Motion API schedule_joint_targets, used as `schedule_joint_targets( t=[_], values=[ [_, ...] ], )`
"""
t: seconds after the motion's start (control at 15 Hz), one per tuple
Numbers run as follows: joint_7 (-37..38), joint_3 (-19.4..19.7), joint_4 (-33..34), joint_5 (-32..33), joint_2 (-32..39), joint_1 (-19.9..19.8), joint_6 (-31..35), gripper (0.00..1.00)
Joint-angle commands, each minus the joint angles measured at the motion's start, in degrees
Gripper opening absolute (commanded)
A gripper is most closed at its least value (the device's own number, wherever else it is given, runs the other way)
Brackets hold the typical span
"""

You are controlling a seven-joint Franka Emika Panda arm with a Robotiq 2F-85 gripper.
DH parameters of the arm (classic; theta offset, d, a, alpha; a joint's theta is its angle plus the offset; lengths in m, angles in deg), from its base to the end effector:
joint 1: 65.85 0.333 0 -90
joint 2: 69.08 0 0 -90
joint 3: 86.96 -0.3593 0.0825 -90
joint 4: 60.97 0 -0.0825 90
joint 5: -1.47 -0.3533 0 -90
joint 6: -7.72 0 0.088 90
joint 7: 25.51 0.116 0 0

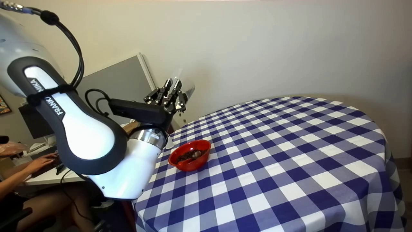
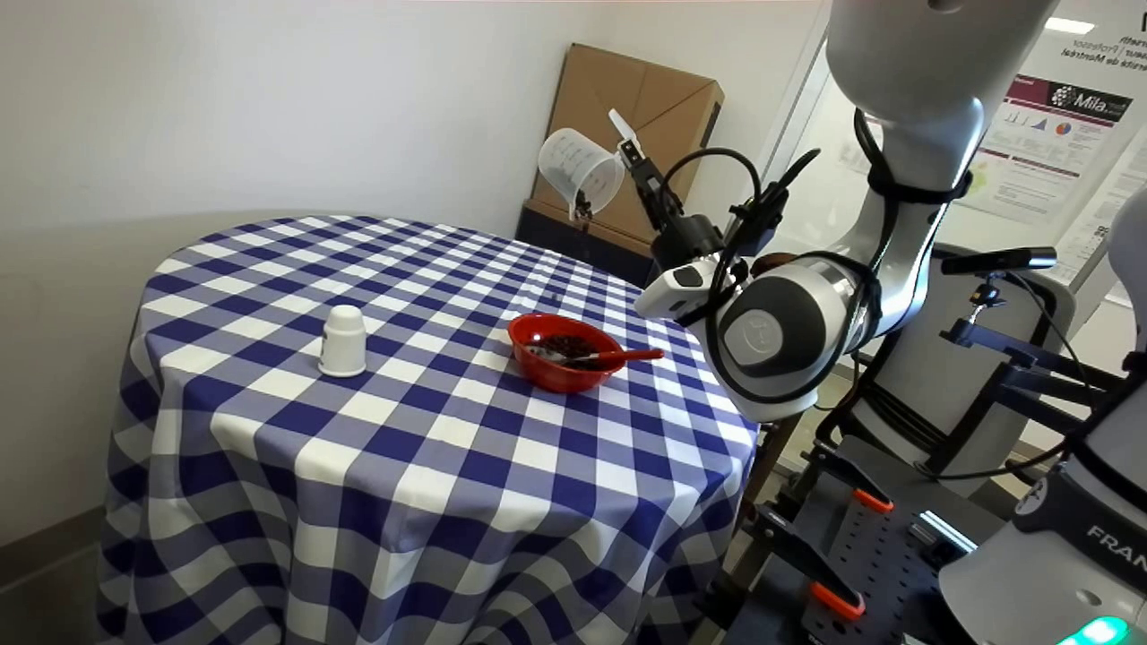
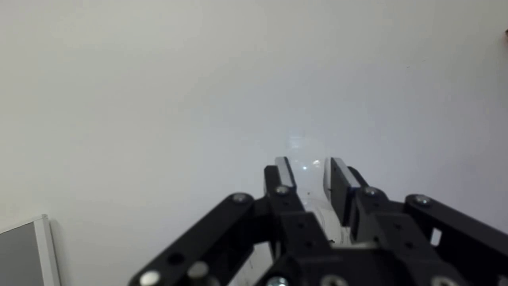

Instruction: Pour the contents in the clear jar into the red bowl

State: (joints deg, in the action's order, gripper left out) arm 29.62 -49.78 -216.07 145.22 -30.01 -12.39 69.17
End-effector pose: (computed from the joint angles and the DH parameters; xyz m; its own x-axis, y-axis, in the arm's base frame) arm 0.4283 0.0372 0.2339 0.4870 0.4623 -0.7410 -0.2434 0.8867 0.3932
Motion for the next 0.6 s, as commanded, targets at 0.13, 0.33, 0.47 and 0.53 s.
schedule_joint_targets(
  t=[0.13,0.33,0.47,0.53],
  values=[
    [1.09,-0.02,0.68,-0.4,1.58,-1.15,-3.33,0.12],
    [1.24,-0.08,0.67,-0.27,1.71,-1.58,-4.09,0.12],
    [1.2,-0.12,0.68,-0.21,1.82,-1.75,-4.43,0.12],
    [1.24,-0.11,0.65,-0.13,1.82,-1.81,-4.51,0.12]
  ],
)
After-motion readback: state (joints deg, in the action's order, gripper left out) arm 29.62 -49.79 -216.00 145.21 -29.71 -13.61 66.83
